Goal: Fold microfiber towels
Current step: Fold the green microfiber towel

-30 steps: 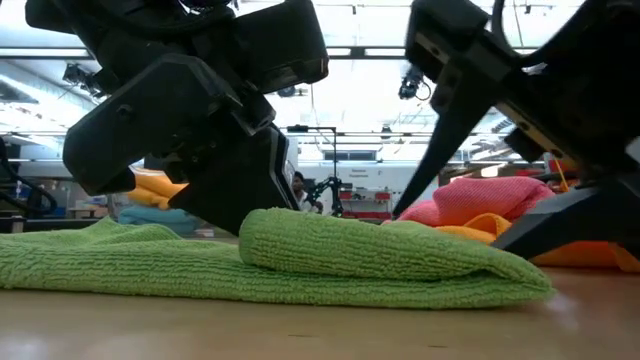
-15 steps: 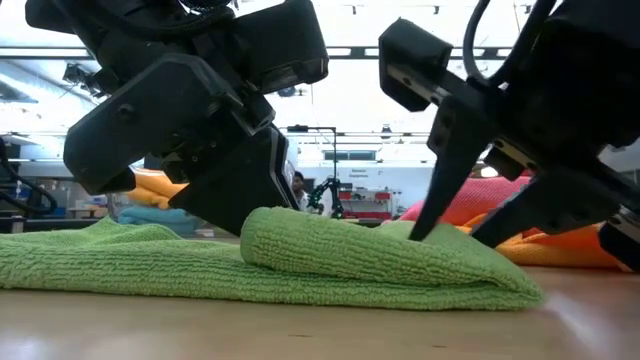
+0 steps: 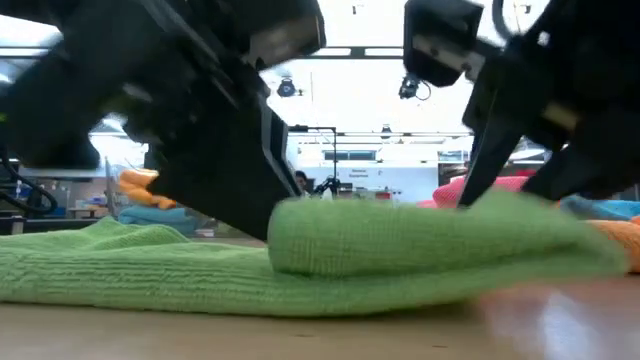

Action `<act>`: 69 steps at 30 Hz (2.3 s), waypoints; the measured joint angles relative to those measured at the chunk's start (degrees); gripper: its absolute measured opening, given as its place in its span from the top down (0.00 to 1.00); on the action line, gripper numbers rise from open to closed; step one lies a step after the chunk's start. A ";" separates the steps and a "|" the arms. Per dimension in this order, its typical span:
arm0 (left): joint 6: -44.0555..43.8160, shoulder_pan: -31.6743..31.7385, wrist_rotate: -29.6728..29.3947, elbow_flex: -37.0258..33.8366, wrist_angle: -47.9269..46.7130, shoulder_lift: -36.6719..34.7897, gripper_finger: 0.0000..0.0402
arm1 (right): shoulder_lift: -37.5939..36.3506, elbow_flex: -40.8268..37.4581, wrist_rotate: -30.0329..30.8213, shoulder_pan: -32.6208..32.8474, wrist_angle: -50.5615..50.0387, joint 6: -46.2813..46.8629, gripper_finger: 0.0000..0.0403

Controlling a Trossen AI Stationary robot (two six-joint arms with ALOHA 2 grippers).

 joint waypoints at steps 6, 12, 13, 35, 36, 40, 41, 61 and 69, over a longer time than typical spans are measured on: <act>1.95 -1.31 -0.30 0.00 2.05 -0.43 0.73 | -1.66 5.31 -1.67 0.52 -13.35 5.64 0.90; 1.98 -2.43 -0.51 0.02 2.16 -0.74 0.73 | -1.66 11.57 -4.84 0.94 -25.05 9.92 0.90; 2.01 -2.56 -0.53 0.02 2.14 -0.76 0.73 | -1.66 12.75 -4.96 0.95 -26.98 10.55 0.90; -4.49 -7.59 -1.21 0.04 -15.10 -5.40 0.80 | -1.77 23.83 -20.62 1.78 -45.95 27.58 0.90; -4.46 -7.74 -1.32 0.04 -15.05 -5.40 0.80 | -1.77 23.83 -21.49 1.87 -46.06 28.16 0.90; -3.32 -7.88 -1.68 0.04 -15.25 -5.40 0.81 | -1.77 24.29 -23.45 2.27 -48.18 30.54 0.90; -3.25 -7.88 -1.68 0.04 -15.36 -5.40 0.82 | -1.77 24.77 -23.50 2.37 -48.80 30.91 0.90; -7.54 -7.63 -4.51 0.04 -15.03 -5.23 0.85 | -0.71 28.60 -23.74 -2.99 -46.08 23.68 0.90; -7.52 -7.59 -5.10 0.04 -15.05 -5.22 0.84 | 2.99 28.53 -26.37 -4.94 -42.74 18.73 0.90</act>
